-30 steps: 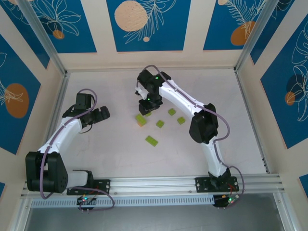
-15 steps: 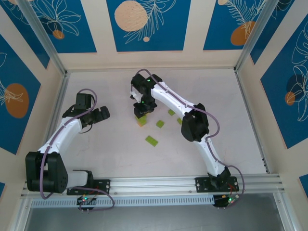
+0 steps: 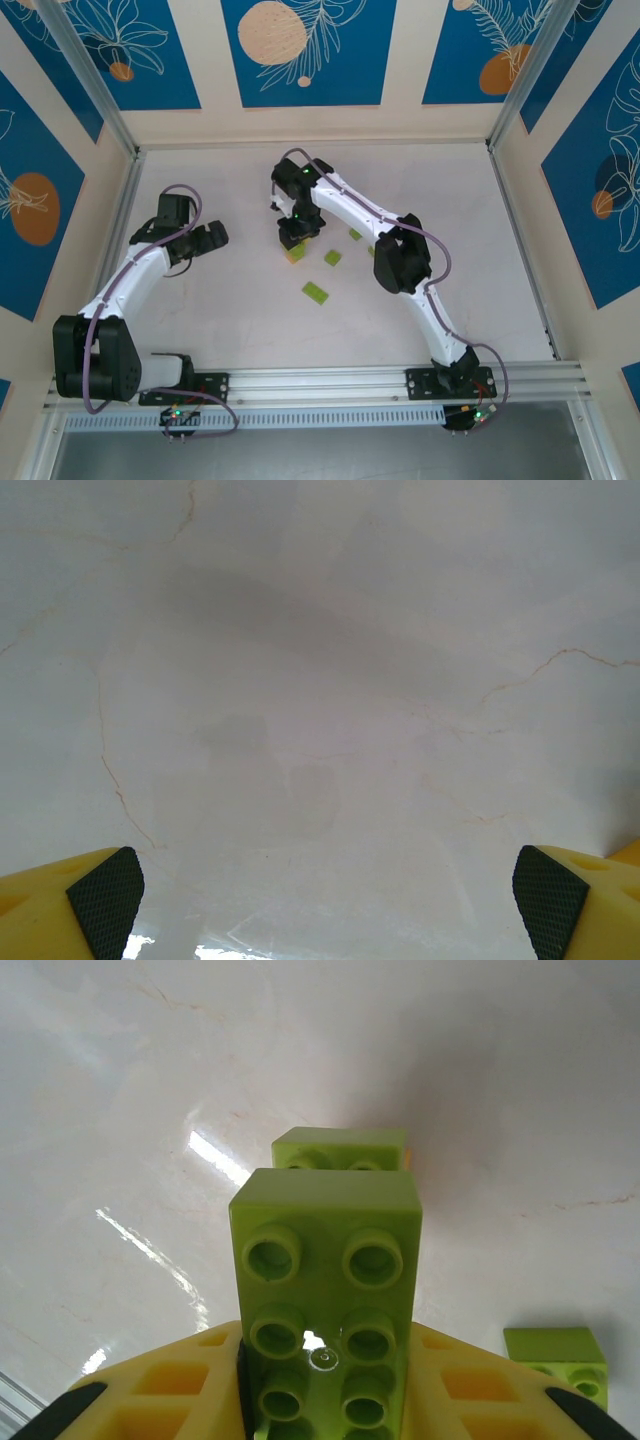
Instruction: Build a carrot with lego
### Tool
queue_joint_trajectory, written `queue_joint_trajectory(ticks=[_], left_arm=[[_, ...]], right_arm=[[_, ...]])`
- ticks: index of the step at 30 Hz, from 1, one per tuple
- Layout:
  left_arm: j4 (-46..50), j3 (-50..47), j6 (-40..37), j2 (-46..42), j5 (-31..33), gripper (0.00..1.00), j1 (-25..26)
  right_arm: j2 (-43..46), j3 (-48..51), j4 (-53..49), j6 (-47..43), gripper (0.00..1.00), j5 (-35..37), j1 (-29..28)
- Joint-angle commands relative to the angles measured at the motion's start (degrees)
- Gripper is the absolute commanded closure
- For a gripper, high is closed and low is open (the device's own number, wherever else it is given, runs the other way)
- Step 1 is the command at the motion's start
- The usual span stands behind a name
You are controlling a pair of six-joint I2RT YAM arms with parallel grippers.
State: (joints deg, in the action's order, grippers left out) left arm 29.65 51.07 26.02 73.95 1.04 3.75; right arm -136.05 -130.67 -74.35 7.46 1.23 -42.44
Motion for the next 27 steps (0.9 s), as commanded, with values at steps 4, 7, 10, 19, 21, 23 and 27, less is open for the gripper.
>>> queue_joint_trajectory(ticks=[4, 7, 10, 19, 21, 23, 27], left_arm=[[1.2, 1.0, -0.4, -0.6, -0.7, 0.03, -1.0], [1.2, 1.1, -0.5, -0.6, -0.8, 0.03, -1.0], [1.2, 1.0, -0.5, -0.6, -0.8, 0.03, -1.0], [1.2, 1.0, -0.4, -0.6, -0.8, 0.03, -1.0], [1.2, 0.9, -0.4, -0.6, -0.8, 0.03, -1.0], [1.2, 1.0, -0.4, -0.6, -0.8, 0.03, -1.0], [1.1, 1.0, -0.4, -0.5, -0.9, 0.03, -1.0]], right_arm=[[-1.3, 0.6, -0.5, -0.5, 0.66, -0.8, -0.3], [-1.2, 1.1, -0.4, -0.5, 0.66, -0.8, -0.3], [-1.3, 1.7, -0.3, -0.6, 0.66, -1.0, -0.3], [-1.5, 2.7, 0.0, -0.5, 0.66, -0.6, -0.7], [-1.4, 3.2, -0.1, -0.8, 0.66, -0.5, -0.9], [-1.4, 3.9, -0.1, -0.9, 0.66, -0.2, -1.2], [-1.2, 5.5, 0.0, -1.5, 0.66, 0.2, -1.8]])
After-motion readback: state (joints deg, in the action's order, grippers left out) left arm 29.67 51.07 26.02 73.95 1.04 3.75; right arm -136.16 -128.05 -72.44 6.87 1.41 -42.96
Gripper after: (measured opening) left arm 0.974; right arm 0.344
